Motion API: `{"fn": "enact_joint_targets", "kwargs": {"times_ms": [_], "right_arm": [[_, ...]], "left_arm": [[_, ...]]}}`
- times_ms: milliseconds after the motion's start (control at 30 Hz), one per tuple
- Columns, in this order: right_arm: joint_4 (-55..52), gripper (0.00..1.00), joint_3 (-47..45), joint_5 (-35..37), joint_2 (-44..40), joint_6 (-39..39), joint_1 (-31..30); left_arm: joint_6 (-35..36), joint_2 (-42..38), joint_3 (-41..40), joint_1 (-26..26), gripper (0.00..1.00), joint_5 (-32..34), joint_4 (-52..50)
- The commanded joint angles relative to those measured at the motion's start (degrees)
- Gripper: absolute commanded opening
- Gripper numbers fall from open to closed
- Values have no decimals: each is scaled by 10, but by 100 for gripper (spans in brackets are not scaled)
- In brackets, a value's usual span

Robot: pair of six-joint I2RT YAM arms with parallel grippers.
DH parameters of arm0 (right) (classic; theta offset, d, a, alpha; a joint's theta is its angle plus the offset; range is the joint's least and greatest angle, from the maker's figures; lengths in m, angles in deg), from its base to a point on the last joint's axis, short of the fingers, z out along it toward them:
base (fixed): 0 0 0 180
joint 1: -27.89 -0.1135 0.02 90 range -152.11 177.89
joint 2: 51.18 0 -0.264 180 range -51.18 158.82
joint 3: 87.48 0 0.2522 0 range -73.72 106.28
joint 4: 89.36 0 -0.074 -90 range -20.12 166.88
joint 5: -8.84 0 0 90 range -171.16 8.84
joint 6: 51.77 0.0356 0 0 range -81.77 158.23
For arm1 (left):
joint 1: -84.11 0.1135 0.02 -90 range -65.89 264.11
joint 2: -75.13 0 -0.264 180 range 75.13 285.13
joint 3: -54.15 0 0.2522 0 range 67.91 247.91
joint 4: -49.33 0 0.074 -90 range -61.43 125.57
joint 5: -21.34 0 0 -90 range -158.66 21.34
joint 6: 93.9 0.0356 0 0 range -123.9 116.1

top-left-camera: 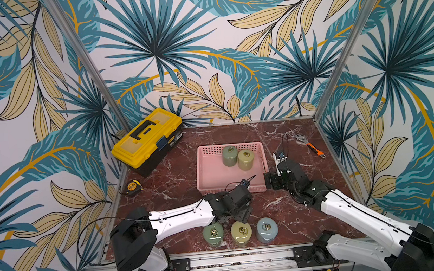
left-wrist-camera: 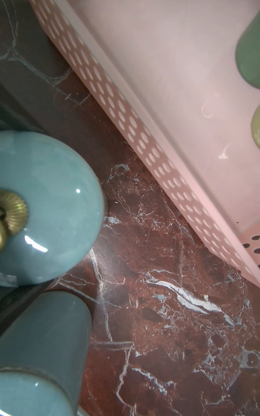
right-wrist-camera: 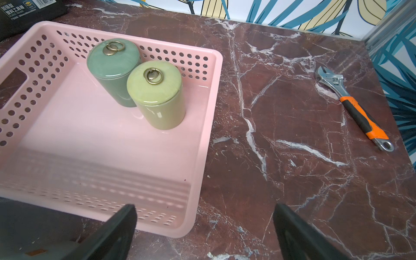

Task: Take the tea canister out of the basket
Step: Place the tea canister at the center of the board.

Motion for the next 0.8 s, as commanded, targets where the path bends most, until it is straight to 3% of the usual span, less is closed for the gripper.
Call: {"fn": "enact_joint_targets", "kwargs": {"times_ms": [0,333,633,767], "right_arm": [[6,99,-12,4,-9,6,1],[8,99,-12,4,-9,7,2],[7,99,-12,3,-9,7,2],[7,99,-12,1,-10,7,1]], "left_arm": [[-4,5,-11,-4,45,17,31],[-10,15,-8,-10,49,25,21],[-22,16,-1,-12,88,31,4],[-25,14,11,-12,100,34,-12]]}}
